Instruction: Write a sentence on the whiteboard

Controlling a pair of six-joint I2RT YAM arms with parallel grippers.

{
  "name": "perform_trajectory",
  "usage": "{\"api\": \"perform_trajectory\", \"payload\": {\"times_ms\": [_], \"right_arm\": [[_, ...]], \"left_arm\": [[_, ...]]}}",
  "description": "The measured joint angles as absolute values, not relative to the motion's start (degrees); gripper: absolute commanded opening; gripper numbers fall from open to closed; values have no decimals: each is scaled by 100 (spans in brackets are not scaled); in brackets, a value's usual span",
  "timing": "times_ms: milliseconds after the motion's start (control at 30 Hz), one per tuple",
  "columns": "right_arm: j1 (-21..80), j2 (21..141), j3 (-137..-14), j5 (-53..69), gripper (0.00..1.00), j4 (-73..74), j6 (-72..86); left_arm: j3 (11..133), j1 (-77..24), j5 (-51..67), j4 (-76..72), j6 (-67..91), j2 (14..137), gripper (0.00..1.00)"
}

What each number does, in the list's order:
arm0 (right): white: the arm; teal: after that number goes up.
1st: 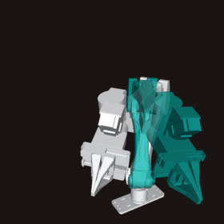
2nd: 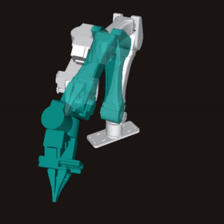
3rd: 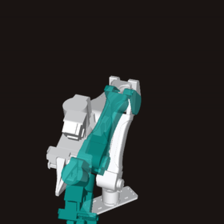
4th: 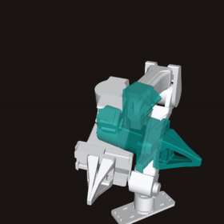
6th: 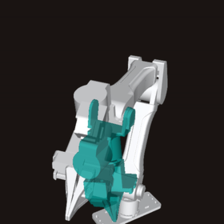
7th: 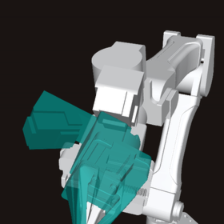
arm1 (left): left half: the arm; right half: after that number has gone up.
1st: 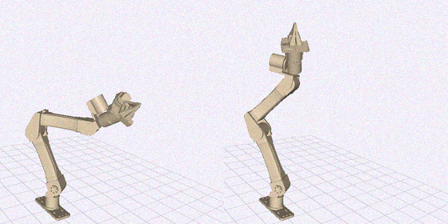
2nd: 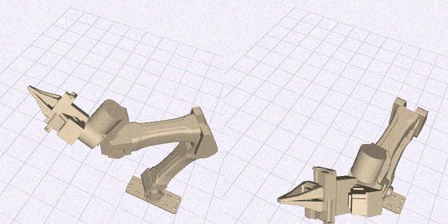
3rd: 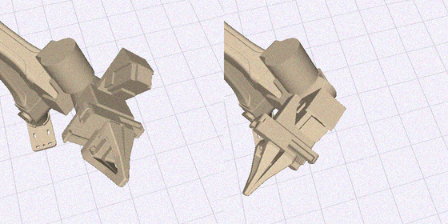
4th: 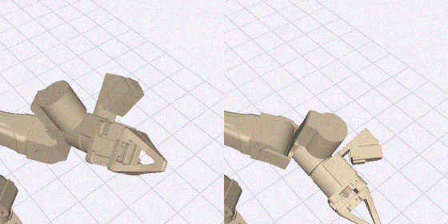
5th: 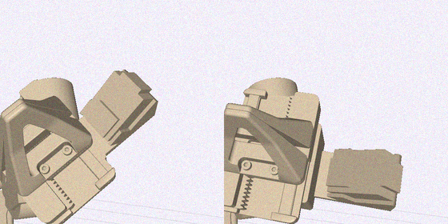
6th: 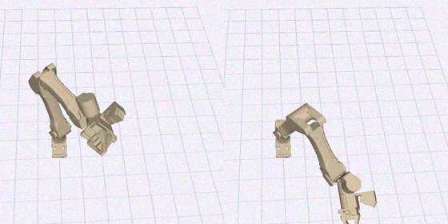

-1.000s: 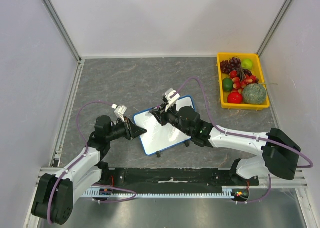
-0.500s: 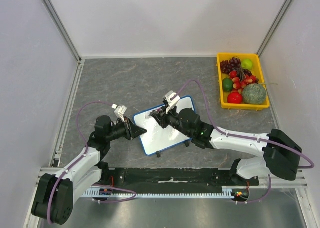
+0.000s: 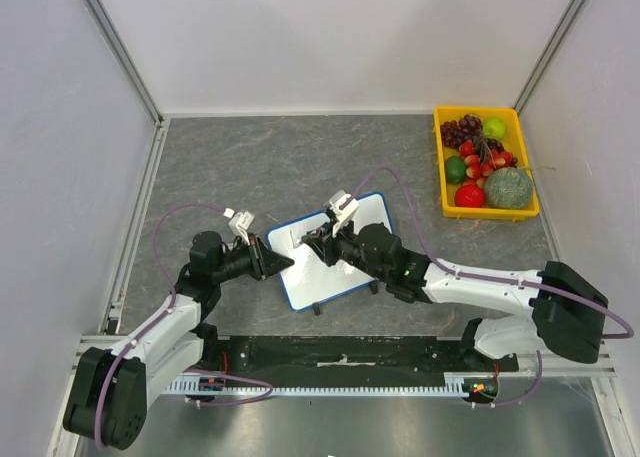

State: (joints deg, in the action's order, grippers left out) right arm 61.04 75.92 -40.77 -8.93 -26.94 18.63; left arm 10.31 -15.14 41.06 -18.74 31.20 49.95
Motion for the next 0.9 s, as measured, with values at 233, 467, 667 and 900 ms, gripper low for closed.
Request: {"api": "perform_trajectory", "payload": {"times_ms": [233,467,667,900], "right_arm": [[6130,7406,-4075,-891,0,-2499,1935],[6130,6978,-4104,-989,0,-2517,1990],[6128,7157,-4381,-1350,0,-2438,1944],[6128,7485,-4560,-1695,0,-2309,1940]], "left_arm": [[1031,-1514,4112,-1876,3120,4995,2],[1028,-1514,4112,-1876,3120,4995,2],[1026,-1514,4117,-1879,3120,4993,2],[1020,-1514,4117,-1881,3120,4984,2]]}}
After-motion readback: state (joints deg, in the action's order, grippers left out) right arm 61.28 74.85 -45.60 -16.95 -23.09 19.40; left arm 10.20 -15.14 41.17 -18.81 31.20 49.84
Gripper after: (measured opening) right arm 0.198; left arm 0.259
